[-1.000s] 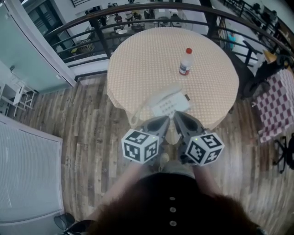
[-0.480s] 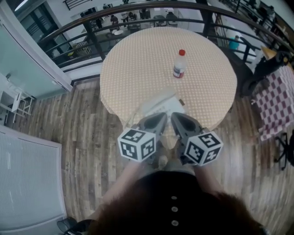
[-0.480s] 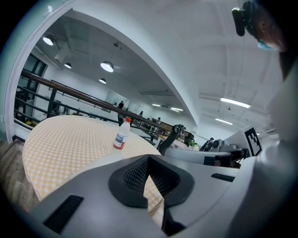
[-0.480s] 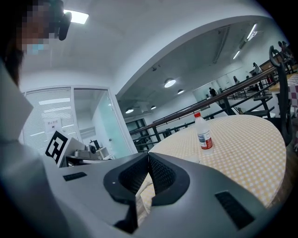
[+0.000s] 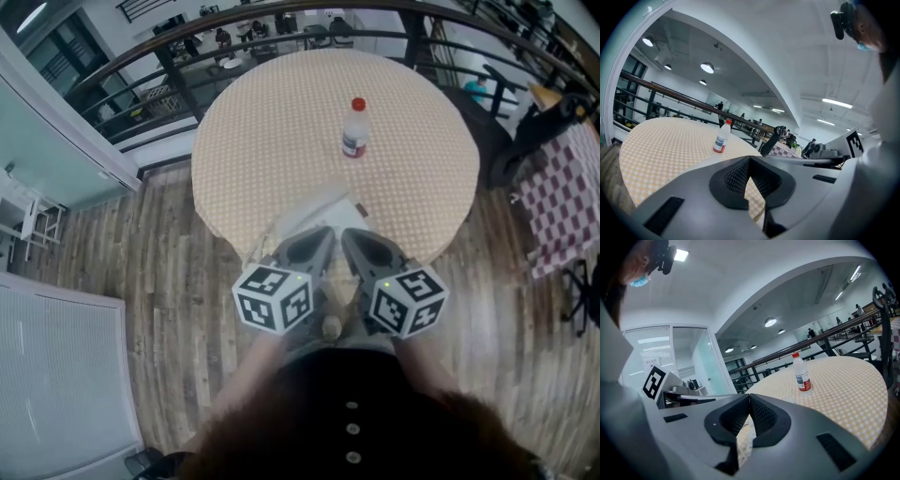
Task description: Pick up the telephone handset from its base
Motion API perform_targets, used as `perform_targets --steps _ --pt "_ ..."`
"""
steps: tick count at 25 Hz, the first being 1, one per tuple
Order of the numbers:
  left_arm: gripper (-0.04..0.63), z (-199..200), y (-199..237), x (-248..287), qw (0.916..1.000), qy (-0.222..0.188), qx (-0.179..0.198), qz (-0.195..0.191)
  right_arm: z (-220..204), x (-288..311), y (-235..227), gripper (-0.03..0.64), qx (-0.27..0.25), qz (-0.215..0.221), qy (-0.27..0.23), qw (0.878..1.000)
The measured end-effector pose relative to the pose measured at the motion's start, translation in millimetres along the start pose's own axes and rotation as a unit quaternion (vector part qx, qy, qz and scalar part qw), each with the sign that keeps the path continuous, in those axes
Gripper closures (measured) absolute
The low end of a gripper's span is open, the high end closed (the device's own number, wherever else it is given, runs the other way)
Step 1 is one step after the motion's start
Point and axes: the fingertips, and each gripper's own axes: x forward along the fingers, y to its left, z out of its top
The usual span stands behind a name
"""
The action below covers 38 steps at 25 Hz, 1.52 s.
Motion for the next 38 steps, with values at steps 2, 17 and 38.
perform_targets --steps 2,17,38 --pt "0.588 2 2 4 1.0 0.001 0.002 0.003 3 -2 -6 0.606 0.006 -0.003 -0.006 1.0" --pt "0.589 5 21 20 0.9983 0.056 0.014 -0.012 11 17 -17 0.606 0.039 -0.025 -0.017 0.999" --pt "0.588 -13 52 36 0.9922 0.118 0.014 -0.037 -4 37 -36 0.606 0.087 -0.088 -0.025 0.992"
